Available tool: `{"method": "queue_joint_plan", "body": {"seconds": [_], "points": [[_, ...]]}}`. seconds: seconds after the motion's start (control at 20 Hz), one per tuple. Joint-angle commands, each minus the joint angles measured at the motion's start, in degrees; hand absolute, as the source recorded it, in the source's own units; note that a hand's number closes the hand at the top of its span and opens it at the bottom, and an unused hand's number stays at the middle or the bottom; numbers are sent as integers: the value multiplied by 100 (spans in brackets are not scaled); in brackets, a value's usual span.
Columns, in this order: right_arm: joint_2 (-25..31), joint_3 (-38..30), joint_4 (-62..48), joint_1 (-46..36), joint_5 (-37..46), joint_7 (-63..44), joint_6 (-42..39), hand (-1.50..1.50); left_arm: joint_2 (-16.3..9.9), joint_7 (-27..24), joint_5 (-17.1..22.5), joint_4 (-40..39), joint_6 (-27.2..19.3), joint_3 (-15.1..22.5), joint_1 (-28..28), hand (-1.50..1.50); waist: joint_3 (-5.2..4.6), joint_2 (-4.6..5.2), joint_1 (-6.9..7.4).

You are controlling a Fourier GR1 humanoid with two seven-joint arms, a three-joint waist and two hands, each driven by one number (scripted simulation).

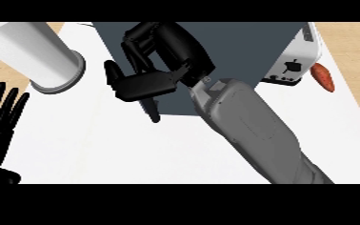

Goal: Pick up the wine, place it into the cabinet and close the cabinet

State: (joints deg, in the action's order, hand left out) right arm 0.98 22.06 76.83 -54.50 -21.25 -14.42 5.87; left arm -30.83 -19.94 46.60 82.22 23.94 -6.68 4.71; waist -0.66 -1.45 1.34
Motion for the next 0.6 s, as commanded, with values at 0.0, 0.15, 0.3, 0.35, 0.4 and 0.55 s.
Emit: {"method": "queue_joint_plan", "body": {"seconds": [0.0, 0.15, 0.3, 0.35, 0.4, 0.55], "points": [[361, -490, -934, -44, 130, 320, -165, 150, 26, 128, -12, -47, -186, -34, -277, -150, 64, 196, -53], [501, -434, -1042, 144, 316, 607, -247, 150, -68, 155, 137, -54, 48, -117, -253, -150, 65, 196, -34], [702, -669, -1053, 99, 164, 630, -445, 150, 11, 233, 36, 50, -74, 10, -256, -150, 69, 200, -55], [588, -592, -1217, 46, 228, 663, -420, 150, -106, 56, -37, -187, 241, -84, -191, -150, 57, 218, -20], [494, -594, -1207, 35, 275, 717, -304, 150, 85, 112, -33, 20, 120, 82, -172, -150, 62, 198, -13], [508, -672, -1295, -105, 251, 649, -335, 150, 7, 221, 32, 74, 107, 37, -238, -150, 62, 192, 0]]}}
